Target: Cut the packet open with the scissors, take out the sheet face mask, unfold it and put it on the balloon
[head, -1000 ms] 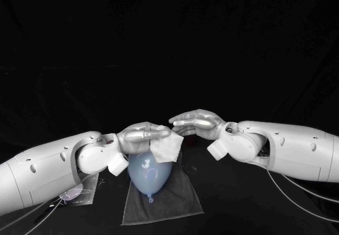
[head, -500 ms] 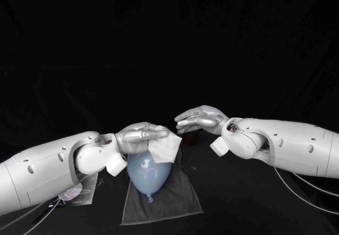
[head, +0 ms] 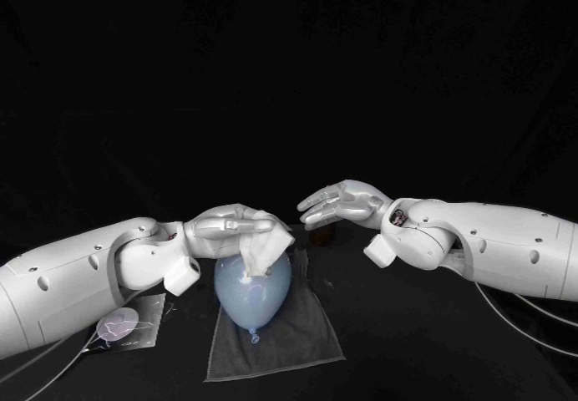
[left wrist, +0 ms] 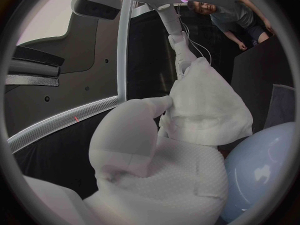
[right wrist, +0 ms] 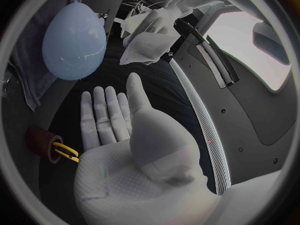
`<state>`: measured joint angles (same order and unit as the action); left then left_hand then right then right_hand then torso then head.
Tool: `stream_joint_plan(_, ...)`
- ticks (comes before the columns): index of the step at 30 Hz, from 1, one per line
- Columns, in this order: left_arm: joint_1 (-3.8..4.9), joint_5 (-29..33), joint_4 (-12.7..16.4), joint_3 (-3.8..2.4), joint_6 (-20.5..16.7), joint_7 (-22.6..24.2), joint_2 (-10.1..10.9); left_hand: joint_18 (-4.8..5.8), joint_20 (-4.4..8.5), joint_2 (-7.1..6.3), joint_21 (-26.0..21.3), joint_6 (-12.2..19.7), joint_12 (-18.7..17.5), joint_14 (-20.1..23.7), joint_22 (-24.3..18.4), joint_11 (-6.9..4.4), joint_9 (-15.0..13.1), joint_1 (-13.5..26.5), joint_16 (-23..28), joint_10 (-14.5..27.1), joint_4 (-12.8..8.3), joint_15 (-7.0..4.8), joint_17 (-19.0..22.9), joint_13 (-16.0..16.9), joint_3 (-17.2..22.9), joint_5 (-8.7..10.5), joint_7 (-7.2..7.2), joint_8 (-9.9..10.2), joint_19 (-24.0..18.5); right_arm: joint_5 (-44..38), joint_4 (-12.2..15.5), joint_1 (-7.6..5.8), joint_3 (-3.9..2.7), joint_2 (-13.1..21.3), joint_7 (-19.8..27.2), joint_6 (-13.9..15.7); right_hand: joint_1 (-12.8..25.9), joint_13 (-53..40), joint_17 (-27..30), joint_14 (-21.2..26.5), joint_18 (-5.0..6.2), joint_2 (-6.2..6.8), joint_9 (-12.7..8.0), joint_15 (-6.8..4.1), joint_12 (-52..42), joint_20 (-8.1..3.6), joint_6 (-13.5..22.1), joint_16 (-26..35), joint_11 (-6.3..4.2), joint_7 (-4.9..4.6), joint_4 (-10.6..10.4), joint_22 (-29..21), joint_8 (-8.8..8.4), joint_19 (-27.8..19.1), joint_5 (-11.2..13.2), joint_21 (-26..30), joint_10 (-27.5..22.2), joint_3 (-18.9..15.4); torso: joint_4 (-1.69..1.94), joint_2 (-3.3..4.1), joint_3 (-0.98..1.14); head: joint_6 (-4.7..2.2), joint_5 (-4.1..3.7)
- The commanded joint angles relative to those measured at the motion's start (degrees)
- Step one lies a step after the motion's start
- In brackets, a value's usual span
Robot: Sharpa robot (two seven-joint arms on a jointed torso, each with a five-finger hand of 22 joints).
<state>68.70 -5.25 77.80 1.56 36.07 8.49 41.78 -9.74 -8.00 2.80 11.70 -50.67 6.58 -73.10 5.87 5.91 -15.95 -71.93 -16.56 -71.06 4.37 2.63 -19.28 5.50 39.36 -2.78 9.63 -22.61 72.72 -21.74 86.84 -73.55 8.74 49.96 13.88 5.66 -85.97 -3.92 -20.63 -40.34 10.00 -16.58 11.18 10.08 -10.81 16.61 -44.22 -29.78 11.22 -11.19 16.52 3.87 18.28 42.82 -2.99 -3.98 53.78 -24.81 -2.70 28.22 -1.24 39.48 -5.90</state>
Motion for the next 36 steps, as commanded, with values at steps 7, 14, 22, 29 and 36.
stream_joint_plan(7,0.22,-0.24,-2.37,-0.50,10.24,-1.92,0.24,-0.63,0.49,0.35,1.96,-0.03,0.93,3.87,1.05,-0.47,-3.92,2.48,-6.34,-1.20,-1.17,-0.43,-7.60,1.63,1.42,-0.02,-0.57,-1.97,-0.12,-0.17,3.27,0.18,0.02,1.54,1.42,-5.30,3.16,0.01,1.57,4.47,-0.96,1.25,-0.17,1.25,-2.03,0.09,2.56,1.03,1.13,-2.33,-0.06,-0.17,-0.77,-3.51,0.04,0.38,-4.27,-1.55,0.07,-0.09,0.08,0.32,-1.76)
stream_joint_plan(14,0.24,-0.23,-2.76,-0.56,11.67,-3.06,0.46,-0.62,0.54,0.46,2.61,0.21,1.12,5.10,1.43,-0.56,-5.23,3.06,-8.21,-1.17,-1.48,-0.46,-9.81,2.18,1.84,-0.09,-0.58,-2.31,-0.44,0.30,4.58,0.39,0.06,1.83,2.18,-4.60,3.98,-0.01,2.72,8.55,-2.15,1.75,-0.05,2.44,-3.75,0.10,4.48,1.11,2.06,-1.98,0.00,-0.61,-0.76,-10.49,0.04,0.79,-8.61,-1.47,-0.09,-0.11,0.12,0.65,-3.04)
stream_joint_plan(22,0.25,-0.22,-2.51,-0.57,11.81,-3.23,0.48,-0.62,0.55,0.49,2.84,0.28,1.18,5.49,1.56,-0.59,-5.69,3.24,-8.78,-1.15,-1.57,-0.48,-10.50,2.37,1.98,-0.09,-0.62,-2.41,-0.56,-2.80,4.48,0.79,0.33,-0.37,2.95,-1.69,3.88,-0.39,2.91,6.73,-1.66,1.62,0.34,1.86,-7.35,0.05,4.61,-1.49,1.69,-2.90,0.00,-0.11,0.02,-6.61,0.05,0.04,-8.82,-1.34,0.15,-0.03,0.12,1.38,-3.27)
stream_joint_plan(29,0.25,-0.22,-1.92,-0.57,11.69,-3.42,0.65,-0.62,0.57,0.52,3.01,0.31,1.23,5.72,1.66,-0.61,-6.02,3.37,-9.18,-1.17,-1.62,-0.49,-10.97,2.51,2.09,-0.09,-0.64,-2.48,-0.63,-6.36,4.28,1.20,0.43,-1.79,3.81,1.01,3.83,-0.40,3.22,5.35,-1.12,1.54,0.60,1.33,-9.10,0.06,4.05,-2.58,1.24,-3.47,-0.03,0.18,0.65,-3.67,0.06,-0.41,-8.35,-1.35,0.15,-0.02,0.02,1.82,-2.98)
stream_joint_plan(36,0.25,-0.22,-1.61,-0.56,11.56,-3.56,0.72,-0.62,0.57,0.52,3.01,0.31,1.23,5.72,1.66,-0.61,-6.02,3.37,-9.18,-1.17,-1.62,-0.49,-10.97,2.51,2.09,-0.09,-0.64,-2.48,-0.63,-8.37,4.65,1.34,0.46,-2.55,4.56,2.94,4.54,-0.33,3.66,3.59,-0.52,1.55,0.83,0.78,-10.82,0.03,3.09,-3.61,0.88,-3.41,-0.16,0.33,1.31,-1.98,0.14,-0.89,-7.47,-1.53,0.13,-0.08,0.01,2.05,-2.52)
